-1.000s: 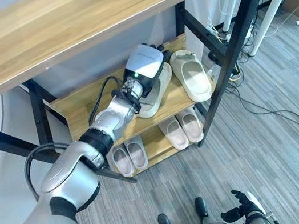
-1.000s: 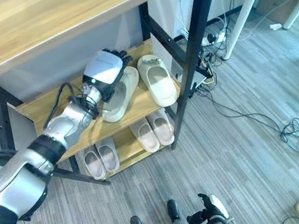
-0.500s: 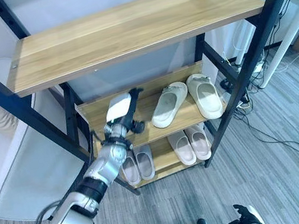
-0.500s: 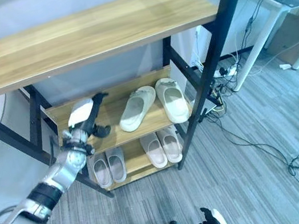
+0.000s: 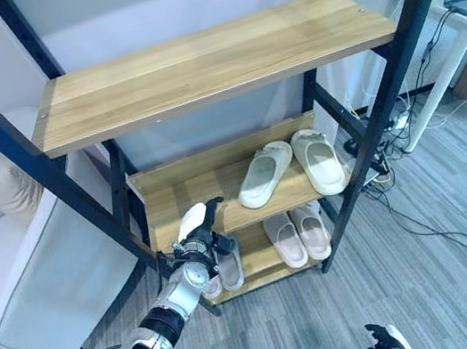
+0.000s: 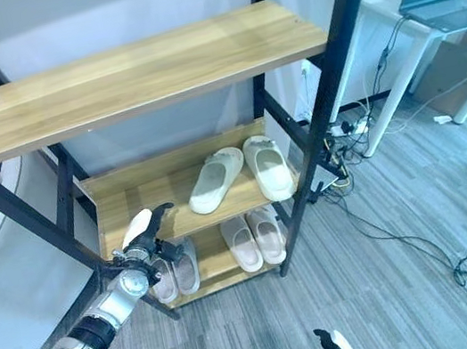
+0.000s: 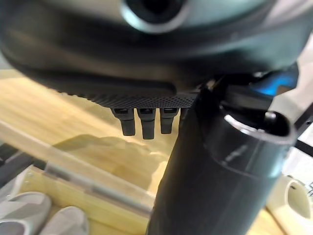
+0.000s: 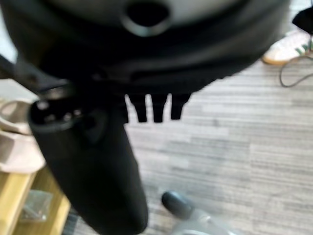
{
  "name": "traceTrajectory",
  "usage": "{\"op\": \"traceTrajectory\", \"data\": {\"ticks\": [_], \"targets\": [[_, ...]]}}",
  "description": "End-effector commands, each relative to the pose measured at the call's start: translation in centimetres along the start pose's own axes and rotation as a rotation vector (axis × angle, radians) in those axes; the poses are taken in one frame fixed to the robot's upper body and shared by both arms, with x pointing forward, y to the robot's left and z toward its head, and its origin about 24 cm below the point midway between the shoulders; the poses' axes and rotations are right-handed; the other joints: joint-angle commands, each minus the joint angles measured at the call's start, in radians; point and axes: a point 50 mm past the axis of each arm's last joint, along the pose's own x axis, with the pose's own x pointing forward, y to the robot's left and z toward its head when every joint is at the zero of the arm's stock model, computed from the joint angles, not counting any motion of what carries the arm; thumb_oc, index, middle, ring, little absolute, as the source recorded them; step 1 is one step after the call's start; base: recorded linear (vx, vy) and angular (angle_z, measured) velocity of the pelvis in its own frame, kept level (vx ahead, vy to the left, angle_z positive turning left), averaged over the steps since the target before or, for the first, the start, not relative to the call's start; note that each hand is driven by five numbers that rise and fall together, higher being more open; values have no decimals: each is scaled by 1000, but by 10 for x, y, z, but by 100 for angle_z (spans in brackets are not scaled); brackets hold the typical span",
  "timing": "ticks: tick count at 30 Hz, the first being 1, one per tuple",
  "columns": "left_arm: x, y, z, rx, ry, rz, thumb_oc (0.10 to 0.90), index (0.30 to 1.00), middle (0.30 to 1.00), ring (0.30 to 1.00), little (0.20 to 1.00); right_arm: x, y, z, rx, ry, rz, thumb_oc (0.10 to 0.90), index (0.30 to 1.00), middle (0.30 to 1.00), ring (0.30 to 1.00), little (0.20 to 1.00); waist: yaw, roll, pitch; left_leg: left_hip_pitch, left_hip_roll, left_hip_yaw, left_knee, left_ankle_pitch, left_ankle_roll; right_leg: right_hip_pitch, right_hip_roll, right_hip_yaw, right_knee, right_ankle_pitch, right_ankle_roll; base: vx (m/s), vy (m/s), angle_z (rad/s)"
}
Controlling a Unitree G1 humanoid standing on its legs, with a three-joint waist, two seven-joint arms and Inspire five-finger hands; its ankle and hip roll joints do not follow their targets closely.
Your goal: Arrange the slippers neatly on the shoe rack.
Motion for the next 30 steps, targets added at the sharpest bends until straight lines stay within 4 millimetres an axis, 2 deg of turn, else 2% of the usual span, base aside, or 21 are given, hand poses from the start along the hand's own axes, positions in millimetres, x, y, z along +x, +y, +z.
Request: {"op": "traceTrajectory", "data": {"ticks": [1, 7, 14, 16, 25, 30], "targets": [[24, 49, 46, -83, -168, 172, 800, 900, 900, 900, 900, -7, 15, -13, -20, 26, 38, 800, 900, 900, 900, 900, 12, -12, -45, 26, 26, 43, 8, -105, -56, 17, -55, 61, 5, -101, 129, 4, -21, -4], [23, 51, 58, -141, -220, 165, 800, 900, 900, 900, 900, -9, 21, -13, -23, 21, 58, 800, 900, 900, 900, 900, 9, -8, -43, 37, 31, 44, 8, -106, -59, 29, -49, 64, 5, -108, 123, 4, -14, -1], [29, 48, 59, -179, -179, 158, 800, 900, 900, 900, 900, -7, 18, -7, -31, 4, 42, 800, 900, 900, 900, 900, -5, -5, -44, 26, 36, 48, 8, -101, -63, 13, -47, 64, 5, -103, 125, -1, -4, 0], [35, 53, 62, -197, -158, 177, 800, 900, 900, 900, 900, -3, 11, -1, -23, -8, 13, 800, 900, 900, 900, 900, -18, 0, -39, 12, 36, 54, 8, -99, -62, -10, -48, 72, 5, -95, 127, -20, -13, -1], [44, 62, 85, -205, -187, 206, 800, 900, 900, 900, 900, -2, 6, 0, -43, -23, -6, 800, 900, 900, 900, 900, -42, 27, -5, -37, 30, 67, 8, -92, -59, -71, -57, 93, 5, -75, 131, -24, 0, -7], [47, 73, 90, -213, -194, 240, 800, 900, 900, 900, 900, -1, 2, 2, -49, -35, -20, 800, 900, 900, 900, 900, -49, 39, 11, -57, 27, 74, 8, -89, -58, -93, -58, 100, 5, -71, 131, -7, -1, -1]]}}
